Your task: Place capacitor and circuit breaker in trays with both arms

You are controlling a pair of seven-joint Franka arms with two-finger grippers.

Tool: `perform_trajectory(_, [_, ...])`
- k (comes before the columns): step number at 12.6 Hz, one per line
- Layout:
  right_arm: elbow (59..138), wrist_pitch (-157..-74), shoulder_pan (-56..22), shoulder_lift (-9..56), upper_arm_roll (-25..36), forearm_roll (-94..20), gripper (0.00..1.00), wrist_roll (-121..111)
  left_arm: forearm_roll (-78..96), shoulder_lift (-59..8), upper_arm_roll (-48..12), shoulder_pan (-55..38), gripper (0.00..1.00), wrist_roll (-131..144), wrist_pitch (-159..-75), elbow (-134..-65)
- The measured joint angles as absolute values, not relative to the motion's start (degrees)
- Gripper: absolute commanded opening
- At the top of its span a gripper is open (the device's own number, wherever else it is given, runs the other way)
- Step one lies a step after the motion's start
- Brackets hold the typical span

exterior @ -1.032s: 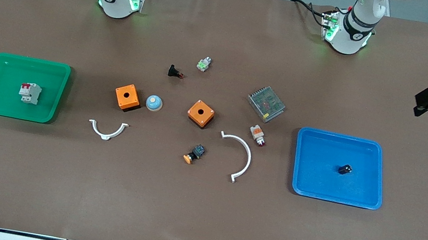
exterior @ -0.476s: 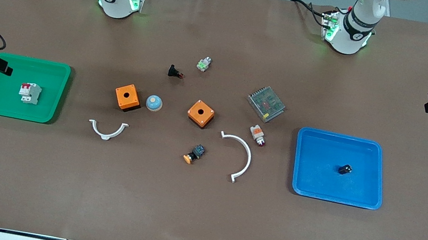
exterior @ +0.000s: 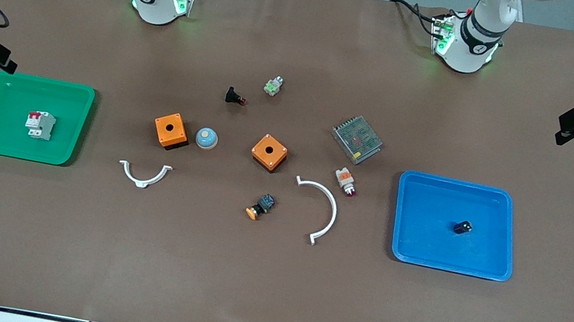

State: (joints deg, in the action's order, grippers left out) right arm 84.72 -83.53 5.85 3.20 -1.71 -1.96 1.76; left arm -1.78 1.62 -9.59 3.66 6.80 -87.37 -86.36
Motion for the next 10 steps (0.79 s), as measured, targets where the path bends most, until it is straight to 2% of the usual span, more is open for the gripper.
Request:
perform_trajectory(4, [88.67, -84.88, 5.86, -0.30, -1.55, -1.21, 1.00, -0.05, -1.78, 1.61, -9.56, 3.71, 1.00, 6.78, -87.37, -86.38])
perform_trajectory(7, [96.06, -89.54, 5.78, -5.15, -1.71, -1.19, 1.00, -0.28, -1.78, 1.32, -9.58, 3.70, 1.00, 6.77, -87.36, -86.45])
perform_trajectory(10, [97.44, -91.02, 5.70, -6.89, -1.79, -1.20, 1.00, -0.28, -1.78, 1.02, -9.59, 3.69, 1.00, 6.76, -87.36, -86.47])
